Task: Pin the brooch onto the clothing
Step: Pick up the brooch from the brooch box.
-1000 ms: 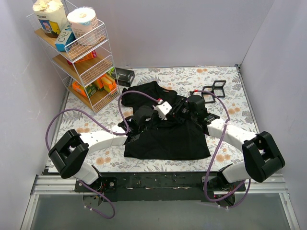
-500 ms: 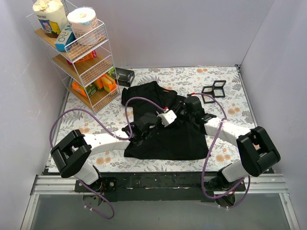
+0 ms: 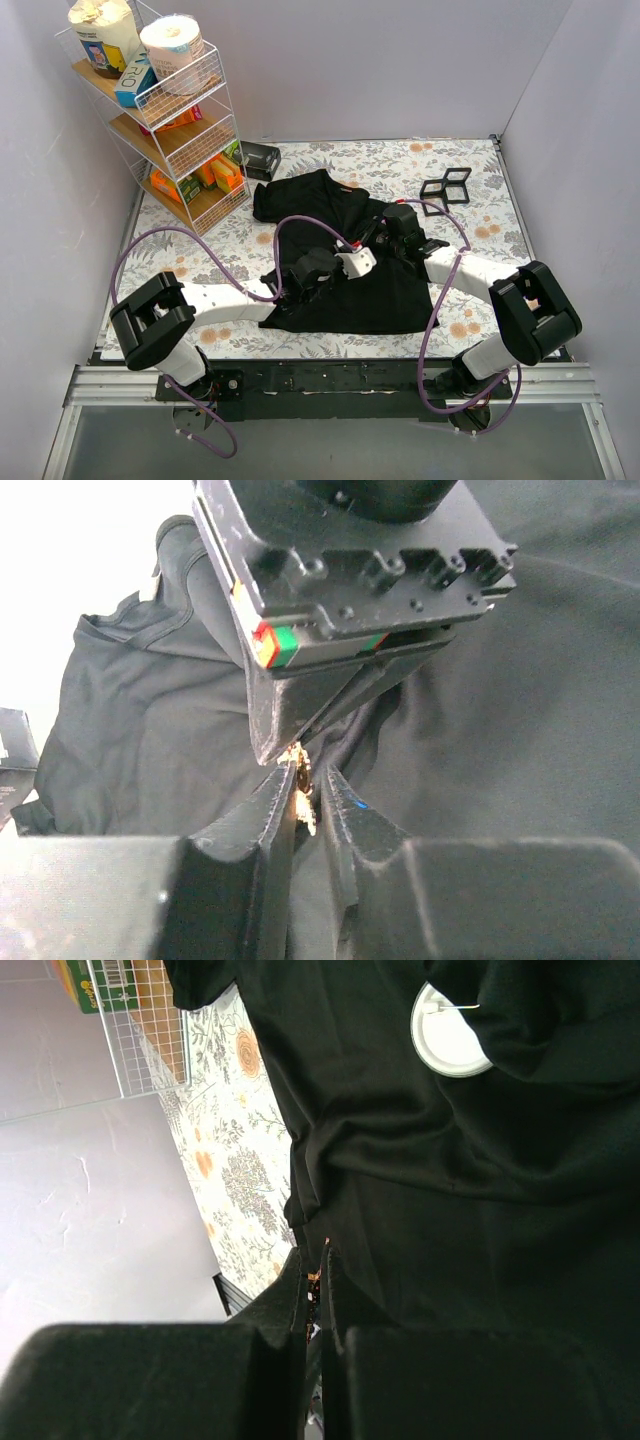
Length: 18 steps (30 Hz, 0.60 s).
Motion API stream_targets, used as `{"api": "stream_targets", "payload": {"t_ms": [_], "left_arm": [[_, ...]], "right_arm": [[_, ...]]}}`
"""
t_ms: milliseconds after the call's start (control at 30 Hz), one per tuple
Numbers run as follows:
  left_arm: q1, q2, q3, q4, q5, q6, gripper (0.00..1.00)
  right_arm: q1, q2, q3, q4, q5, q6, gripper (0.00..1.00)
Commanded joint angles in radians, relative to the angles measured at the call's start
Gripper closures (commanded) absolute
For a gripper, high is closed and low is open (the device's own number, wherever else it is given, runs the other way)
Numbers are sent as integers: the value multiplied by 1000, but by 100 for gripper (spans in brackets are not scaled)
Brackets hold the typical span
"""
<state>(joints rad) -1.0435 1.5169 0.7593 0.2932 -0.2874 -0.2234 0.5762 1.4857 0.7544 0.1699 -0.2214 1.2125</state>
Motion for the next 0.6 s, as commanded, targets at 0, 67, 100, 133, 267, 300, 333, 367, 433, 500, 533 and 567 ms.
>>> {"api": "stream_targets", "payload": {"t_ms": [0,67,100,133,267,300,333,367,433,500,533,567], "left_arm": [[-27,0,-3,47,48,6,74],[-27,2,0,38,56,4,66],[-27,2,0,38,60,2,59],[-27,2,2,38,63,-2,54],[-27,-4,9,35,65,-30,28],[-26,-14,9,37,63,-34,23],[-27,-20,9,41,65,-43,12],[-26,-27,6,52,71,-56,5],[-26,-58,6,52,82,-73,2],[-21,-83,17,38,97,-102,2],[-13,-113,21,34,109,-114,2],[-4,-127,26,18,146,-132,2]], "right_arm": [[7,5,2,71,-29,15,99],[7,5,-4,77,-33,19,99],[7,5,-12,83,-33,19,99],[7,5,-16,88,-38,21,99],[7,2,-24,97,-33,9,99],[2,-5,-24,94,-29,-8,99],[-1,-11,-24,91,-18,-14,99],[-6,-19,-27,86,-10,-22,99],[-16,-59,-42,95,20,-44,99],[-36,-96,-49,94,36,-74,99],[-45,-106,-53,101,34,-85,99],[-58,-117,-61,108,28,-96,99]]}}
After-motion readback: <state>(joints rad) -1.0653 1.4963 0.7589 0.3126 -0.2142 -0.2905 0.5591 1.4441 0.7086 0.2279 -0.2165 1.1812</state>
